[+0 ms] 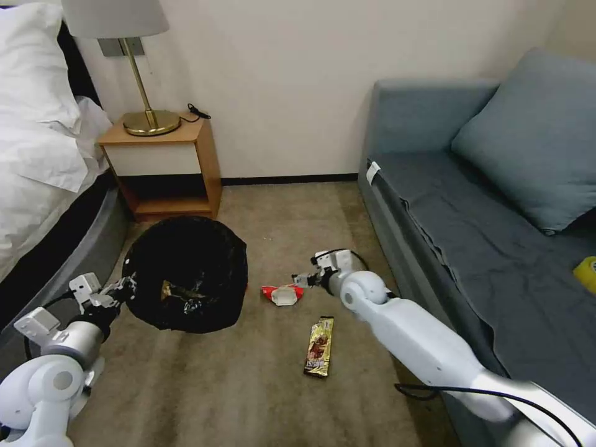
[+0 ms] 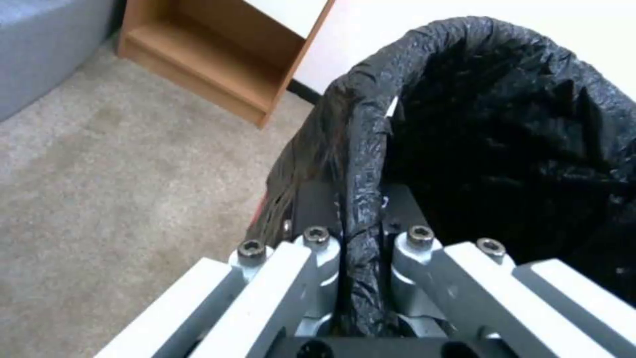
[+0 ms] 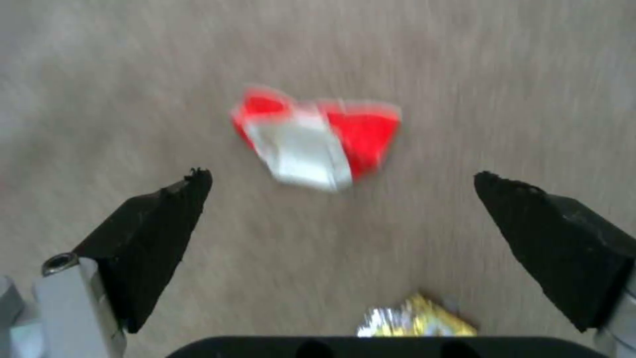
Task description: Pick up the trash bin, then pick up the garbage on the floor and place it into the trash bin.
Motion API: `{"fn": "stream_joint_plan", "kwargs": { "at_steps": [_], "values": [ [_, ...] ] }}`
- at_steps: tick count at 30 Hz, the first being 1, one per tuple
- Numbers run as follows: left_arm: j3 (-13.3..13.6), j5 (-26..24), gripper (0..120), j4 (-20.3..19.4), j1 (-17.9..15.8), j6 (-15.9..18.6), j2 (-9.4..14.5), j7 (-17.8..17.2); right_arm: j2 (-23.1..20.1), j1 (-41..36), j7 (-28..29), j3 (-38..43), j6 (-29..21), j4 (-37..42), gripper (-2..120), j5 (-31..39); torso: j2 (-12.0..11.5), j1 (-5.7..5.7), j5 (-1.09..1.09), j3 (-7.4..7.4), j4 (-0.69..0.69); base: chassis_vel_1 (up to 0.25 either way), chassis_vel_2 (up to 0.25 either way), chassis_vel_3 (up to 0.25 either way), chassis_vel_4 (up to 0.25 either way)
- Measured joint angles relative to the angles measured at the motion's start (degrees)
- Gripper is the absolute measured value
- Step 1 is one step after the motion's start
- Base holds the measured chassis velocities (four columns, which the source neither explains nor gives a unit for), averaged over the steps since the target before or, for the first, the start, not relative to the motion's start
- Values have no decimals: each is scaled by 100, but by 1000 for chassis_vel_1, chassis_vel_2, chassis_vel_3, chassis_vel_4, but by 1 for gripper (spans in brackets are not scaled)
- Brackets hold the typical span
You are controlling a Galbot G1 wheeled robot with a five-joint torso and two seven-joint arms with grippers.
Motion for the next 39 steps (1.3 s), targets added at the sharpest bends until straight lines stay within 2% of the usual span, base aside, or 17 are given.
{"fn": "stream_joint_plan", "kwargs": {
  "at_steps": [4, 10, 14, 18, 21, 28, 39],
  "values": [
    [-157, -84, 5, 38, 135, -14, 87, 96, -104, -99, -285, 210, -194, -442, 100, -166, 0, 0, 1, 0, 0, 0, 0, 0, 0],
    [-244, -121, 5, 124, 198, -51, 158, 135, -393, -275, -534, 536, -332, -513, 100, -195, 0, 0, 1, 0, -2, 0, 0, 0, 0],
    [-251, -143, 5, 138, 199, -51, 172, 139, -648, -435, -910, 807, -510, -431, 100, -27, 0, 0, 1, -1, -1, 0, 0, 0, 0],
    [-255, -142, 5, 132, 225, -52, 140, 139, -788, -630, -1738, 1046, -450, -553, 100, -136, 0, 0, 1, -1, -2, 0, 0, 0, 0],
    [-261, -129, 5, 128, 241, -51, 117, 141, -806, -737, -2077, 1112, -371, -609, 100, -208, 0, 0, 1, -1, -2, 0, 0, 0, 0],
    [-254, -69, 5, 186, 208, -50, 72, 158, -700, -938, -2382, 1127, -209, -670, 100, -381, 0, 0, 1, -1, -2, 0, 0, 0, 0],
    [-164, 40, 5, 378, 88, -71, 77, 194, 34, -846, -2470, 1133, 46, -1369, 100, -1053, 0, 0, -2, -1, 1, 0, 0, 0, 0]
  ]
}}
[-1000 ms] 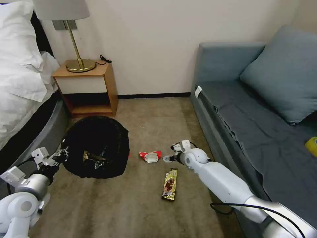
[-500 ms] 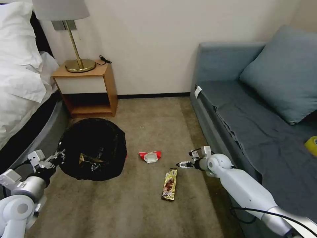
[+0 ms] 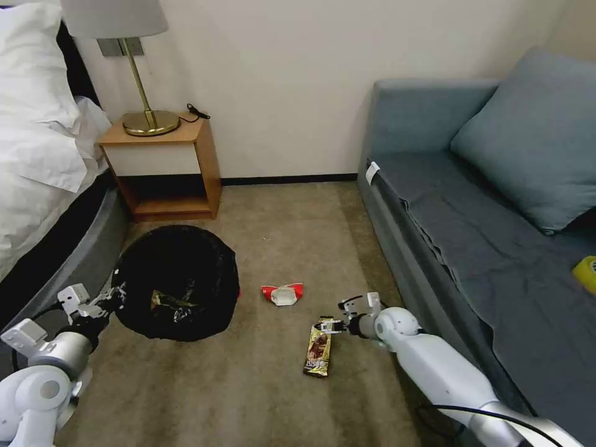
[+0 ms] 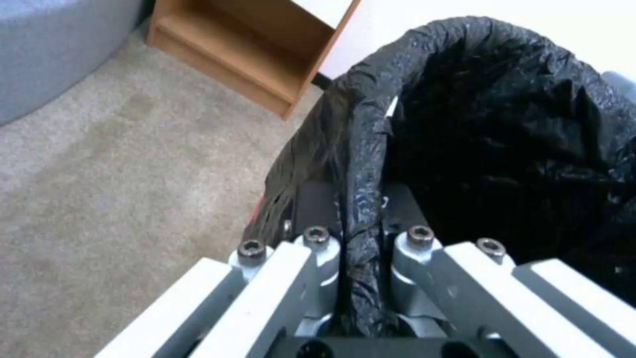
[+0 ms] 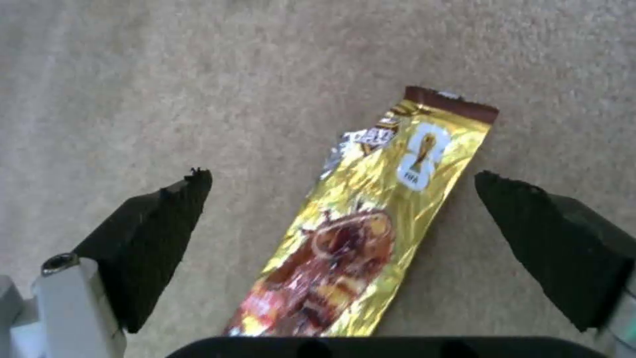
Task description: Pick up the trash bin, then pick up the garbage on the floor and place it into the trash bin.
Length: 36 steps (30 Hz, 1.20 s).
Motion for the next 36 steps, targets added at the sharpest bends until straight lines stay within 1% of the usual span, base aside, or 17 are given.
{"fn": "stream_joint_plan", "kwargs": {
  "at_steps": [1, 2, 5, 16, 25, 32, 36],
  "values": [
    [7, 5, 5, 29, -15, -1, 19, 6, 80, 38, -67, 9, 68, -176, 100, -177, 0, 1, 1, 0, 0, 0, 0, 0, 0],
    [7, 5, 5, 29, -15, -1, 19, 6, 80, 38, -67, 9, 68, -176, 100, -177, 0, 1, 1, 0, 0, 0, 0, 0, 0],
    [22, 10, 5, 94, -59, -6, 59, 10, 205, 117, -148, 73, 193, -510, 100, -441, 0, 0, 1, 0, -1, 0, 0, 0, 0],
    [70, 29, 5, 259, -134, -42, 153, 41, 471, 274, -266, 133, 471, -1162, 100, -815, 0, 0, 1, 0, -2, 0, 0, 0, 0],
    [3, 23, 5, 324, -119, -60, 199, 63, 640, 306, -324, 125, 517, -1324, 100, -951, 0, 0, 2, 0, -1, 0, 0, 0, 0],
    [-46, 19, 5, 344, -69, -90, 209, 92, 642, 286, -351, 144, 595, -1400, 100, -1101, 0, 0, 2, 0, -1, 0, 0, 0, 0],
    [-64, 19, 5, 346, -39, -120, 206, 103, 568, 318, -340, 226, 662, -1478, 100, -1131, 0, 0, 3, 0, 1, 0, 0, 0, 0]
  ]
}}
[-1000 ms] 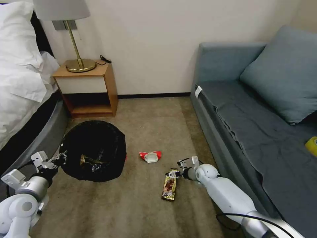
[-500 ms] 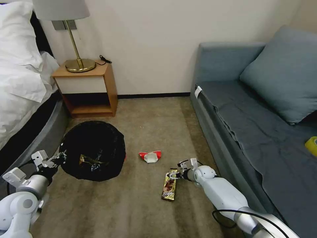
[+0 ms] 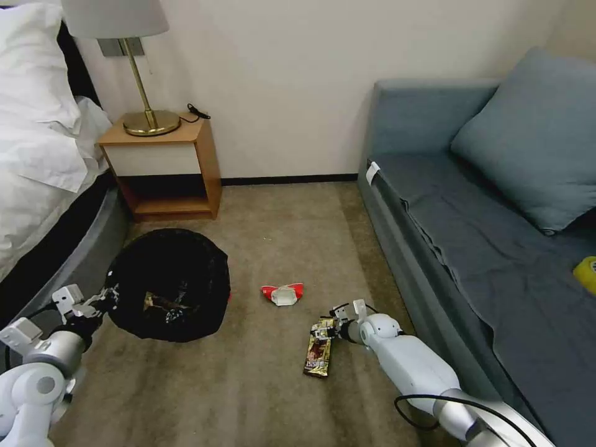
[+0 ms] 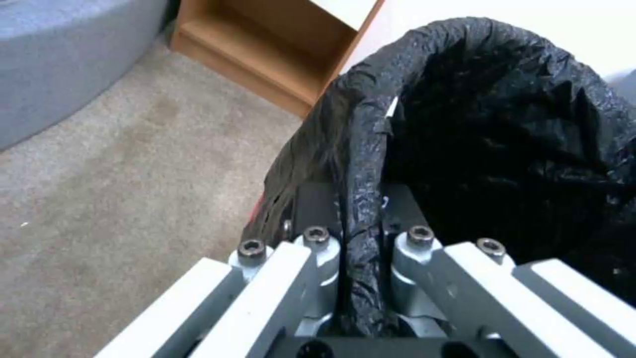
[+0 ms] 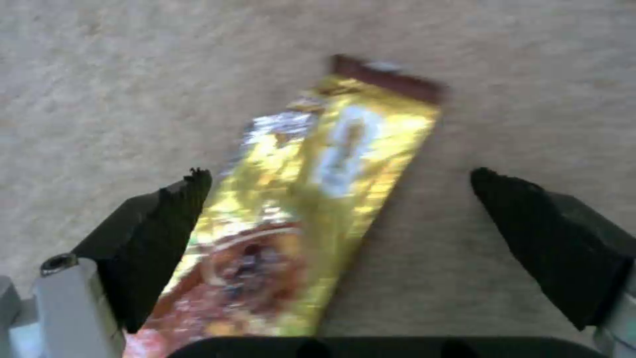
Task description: Pick up the trash bin, then pick up the garbage on the floor and place it into the trash bin.
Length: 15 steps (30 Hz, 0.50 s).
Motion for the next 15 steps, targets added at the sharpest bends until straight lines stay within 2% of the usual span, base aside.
{"fn": "stream_joint_plan", "kwargs": {
  "at_steps": [9, 15],
  "values": [
    [26, 48, 5, -27, 24, -26, -55, 19, -27, 69, 13, 67, 223, -302, 100, -6, 1, 0, -1, -1, -1, 0, 0, 0, 0],
    [29, 58, 5, 10, -9, -30, -23, 31, 86, 103, 17, 33, 282, -448, 100, -46, 2, -1, -7, -1, -8, 0, 0, 0, 0]
  ]
}}
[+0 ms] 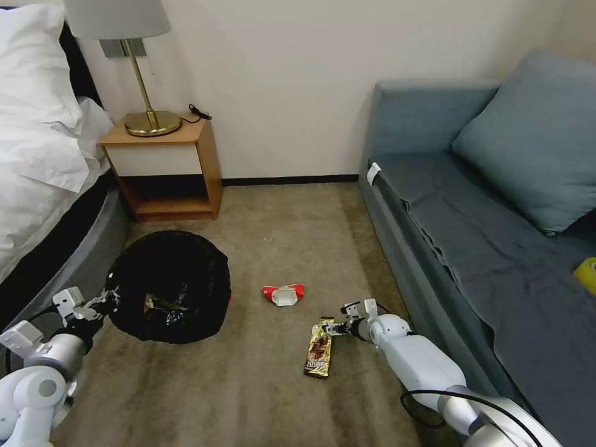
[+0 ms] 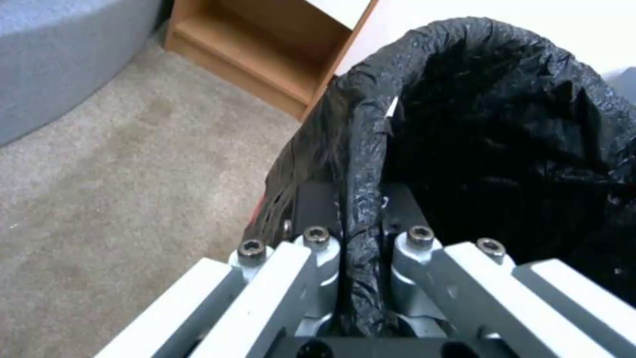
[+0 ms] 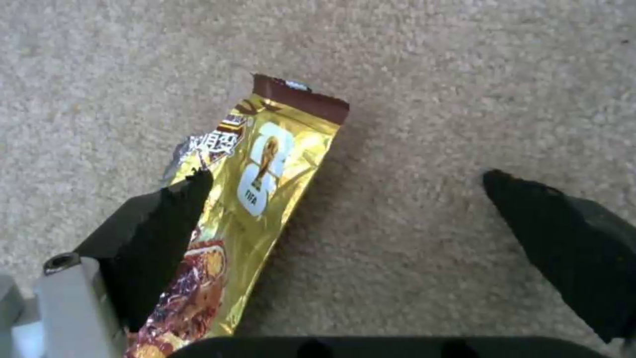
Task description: Pick up the trash bin, then pick up the garbage on the floor and place it into the trash bin.
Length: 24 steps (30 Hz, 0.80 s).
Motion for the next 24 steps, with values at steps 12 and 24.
{"fn": "stream_joint_plan", "kwargs": {
  "at_steps": [12, 24],
  "values": [
    [-5, 5, 5, 18, -13, -5, -8, 19, 30, -38, 22, -140, -64, 287, 100, 87, -3, 1, 12, 3, 7, 0, 0, 0, 0],
    [10, 53, 5, 73, -4, -45, -47, 58, 137, -5, 42, -264, -106, 396, 100, 143, -3, 1, 7, 3, 7, 0, 0, 0, 0]
  ]
}}
